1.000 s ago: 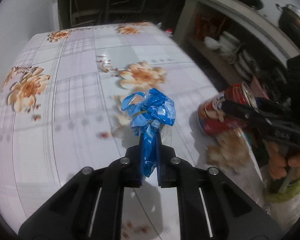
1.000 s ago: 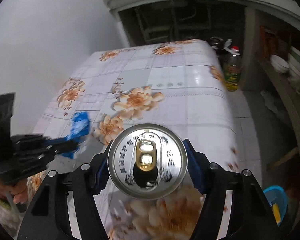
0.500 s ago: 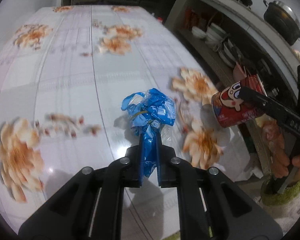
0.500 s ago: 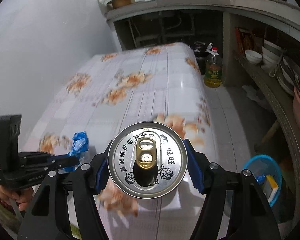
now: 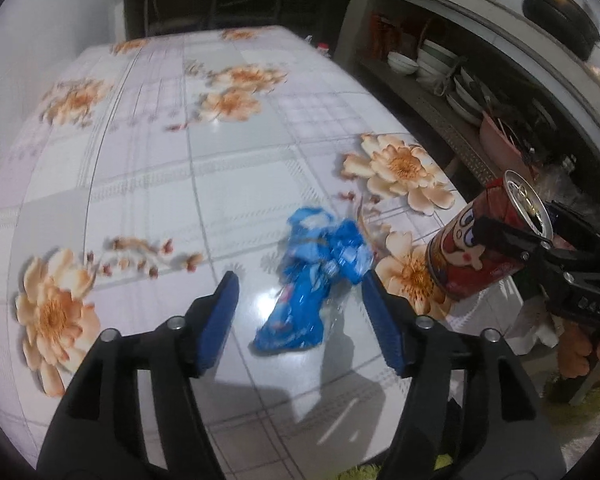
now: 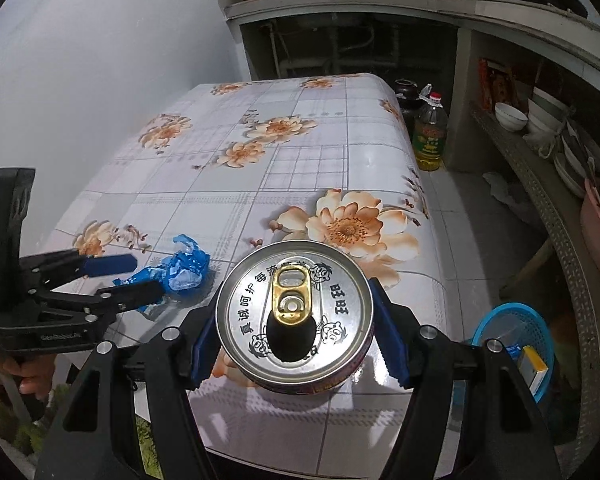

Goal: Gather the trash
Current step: 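Lift the blue wrapper and red can off the table, then carry the wrapper and can over the blue basket and open both tools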

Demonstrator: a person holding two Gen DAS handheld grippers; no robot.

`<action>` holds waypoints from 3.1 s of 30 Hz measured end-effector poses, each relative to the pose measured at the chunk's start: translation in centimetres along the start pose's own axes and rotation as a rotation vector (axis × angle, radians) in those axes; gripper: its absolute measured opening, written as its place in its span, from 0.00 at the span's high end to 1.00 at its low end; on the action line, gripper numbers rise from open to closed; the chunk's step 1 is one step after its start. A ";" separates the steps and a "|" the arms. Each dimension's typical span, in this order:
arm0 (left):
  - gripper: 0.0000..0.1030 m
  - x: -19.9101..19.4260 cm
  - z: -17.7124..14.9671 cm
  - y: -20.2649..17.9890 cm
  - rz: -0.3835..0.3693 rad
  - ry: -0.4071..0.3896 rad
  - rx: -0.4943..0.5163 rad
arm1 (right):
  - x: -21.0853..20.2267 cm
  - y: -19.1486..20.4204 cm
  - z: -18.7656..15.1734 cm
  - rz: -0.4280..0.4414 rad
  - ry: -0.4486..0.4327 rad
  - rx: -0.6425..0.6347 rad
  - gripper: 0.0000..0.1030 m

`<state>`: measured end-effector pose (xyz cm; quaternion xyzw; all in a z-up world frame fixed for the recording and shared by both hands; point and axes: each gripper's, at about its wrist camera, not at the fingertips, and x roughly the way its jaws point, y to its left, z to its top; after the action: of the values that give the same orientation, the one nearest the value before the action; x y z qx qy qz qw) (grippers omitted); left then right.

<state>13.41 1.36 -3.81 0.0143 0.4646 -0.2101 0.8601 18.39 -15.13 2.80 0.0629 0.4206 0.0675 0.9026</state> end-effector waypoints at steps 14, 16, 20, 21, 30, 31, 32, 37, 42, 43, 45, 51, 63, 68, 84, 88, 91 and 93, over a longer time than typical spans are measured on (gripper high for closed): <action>0.53 3.3 0.6 -2.1 0.090 0.036 0.111 | 0.0 -0.4 -0.4 0.010 0.012 0.002 0.32; 0.56 3.3 0.6 -2.0 0.090 0.031 0.111 | 0.1 -0.4 -0.4 0.013 0.016 0.007 0.32; 0.62 3.3 0.7 -1.7 0.093 0.025 0.102 | 0.4 -0.4 -0.4 0.012 0.024 0.010 0.32; 0.64 3.3 0.7 -1.7 0.093 0.023 0.099 | 0.4 -0.5 -0.4 0.014 0.024 0.014 0.32; 0.69 3.1 0.8 -1.5 0.084 0.018 0.085 | 0.7 -0.7 -0.4 0.022 0.026 0.032 0.32; 0.69 3.1 0.8 -1.4 0.085 0.017 0.083 | 0.7 -0.7 -0.4 0.020 0.026 0.029 0.32; 0.70 3.1 0.8 -1.4 0.085 0.017 0.083 | 0.7 -0.6 -0.4 0.017 0.024 0.025 0.32; 0.72 3.1 0.8 -1.4 0.084 0.016 0.083 | 0.5 -0.4 -0.4 0.004 0.014 0.011 0.35; 0.73 2.7 0.8 -1.3 0.090 0.002 0.085 | 0.0 -0.6 -0.4 -0.001 -0.013 0.019 0.35; 0.73 2.5 0.8 -1.4 0.087 -0.002 0.083 | -0.4 -0.7 -0.4 0.000 -0.026 0.025 0.36; 0.74 2.1 1.0 -1.6 0.075 -0.010 0.081 | -1.2 -1.2 -0.3 -0.007 -0.051 0.042 0.36; 0.74 0.3 3.2 -4.0 0.004 -0.067 0.125 | -7.0 -6.1 0.1 -0.119 -0.184 0.156 0.36; 0.74 2.7 8.4 -18.3 -0.286 0.001 0.316 | -15.8 -19.8 -8.3 -0.411 -0.272 0.515 0.36; 0.74 6.2 8.2 -23.2 -0.328 0.091 0.356 | -12.1 -23.9 -12.1 -0.379 -0.181 0.640 0.36; 0.73 13.5 8.3 -29.1 -0.256 0.222 0.432 | 9.4 -37.2 -17.8 -0.349 0.185 0.794 0.35; 0.73 15.4 8.6 -30.9 -0.249 0.253 0.447 | 9.4 -37.9 -19.3 -0.344 0.158 0.843 0.32; 0.73 16.8 8.8 -32.6 -0.262 0.285 0.456 | 7.1 -37.5 -20.0 -0.352 0.111 0.855 0.31; 0.73 18.2 9.0 -34.1 -0.278 0.319 0.455 | 5.1 -37.0 -20.7 -0.356 0.079 0.877 0.30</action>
<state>16.55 -38.01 -7.50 0.1754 0.5322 -0.4195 0.7141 8.30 -49.43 -20.50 0.3623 0.4475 -0.2700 0.7717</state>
